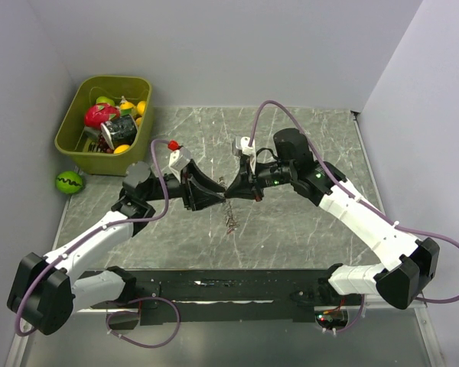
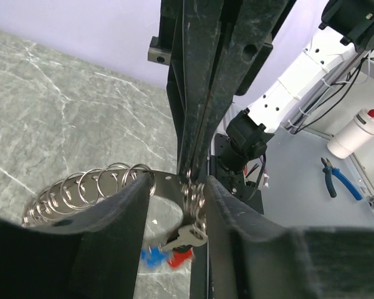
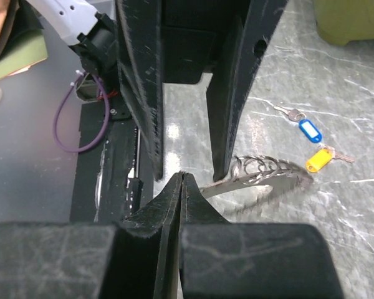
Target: Put the keys on the keyring
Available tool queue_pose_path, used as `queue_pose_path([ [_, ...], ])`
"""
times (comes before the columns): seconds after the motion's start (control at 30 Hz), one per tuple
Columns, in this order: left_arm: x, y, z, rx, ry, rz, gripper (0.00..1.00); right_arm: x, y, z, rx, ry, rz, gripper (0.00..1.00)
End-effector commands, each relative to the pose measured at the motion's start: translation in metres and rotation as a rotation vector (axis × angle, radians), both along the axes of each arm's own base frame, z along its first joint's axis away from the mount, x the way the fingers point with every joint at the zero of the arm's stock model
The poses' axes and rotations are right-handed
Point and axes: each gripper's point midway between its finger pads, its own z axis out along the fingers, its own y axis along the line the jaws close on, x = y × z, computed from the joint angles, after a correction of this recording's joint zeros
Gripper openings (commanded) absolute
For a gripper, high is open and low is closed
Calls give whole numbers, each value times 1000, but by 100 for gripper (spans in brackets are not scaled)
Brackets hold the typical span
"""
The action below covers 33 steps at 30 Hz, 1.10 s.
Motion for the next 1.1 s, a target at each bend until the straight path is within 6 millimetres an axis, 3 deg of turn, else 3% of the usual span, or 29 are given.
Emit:
queue_pose_path([
  [0.0, 0, -9, 18, -12, -56, -29, 40, -5, 2, 32, 101, -81, 33, 0],
  [0.17, 4, -12, 15, 1, -41, -22, 27, -5, 1, 35, 110, -90, 27, 0],
  [0.47, -1, -7, 17, 11, -70, -8, 45, -6, -2, 37, 124, -95, 26, 0],
  [0.6, -4, -5, 19, 2, -91, -8, 44, -7, -3, 39, 132, -91, 34, 0],
  [0.83, -5, -7, 22, -21, -94, -33, 28, -14, -3, 42, 144, -81, 71, 0],
  [0.97, -5, -7, 24, -28, -101, -30, 3, -16, -3, 42, 148, -77, 80, 0],
  [1.07, -4, -7, 24, -32, -100, -20, 1, -19, -4, 43, 152, -76, 99, 0],
])
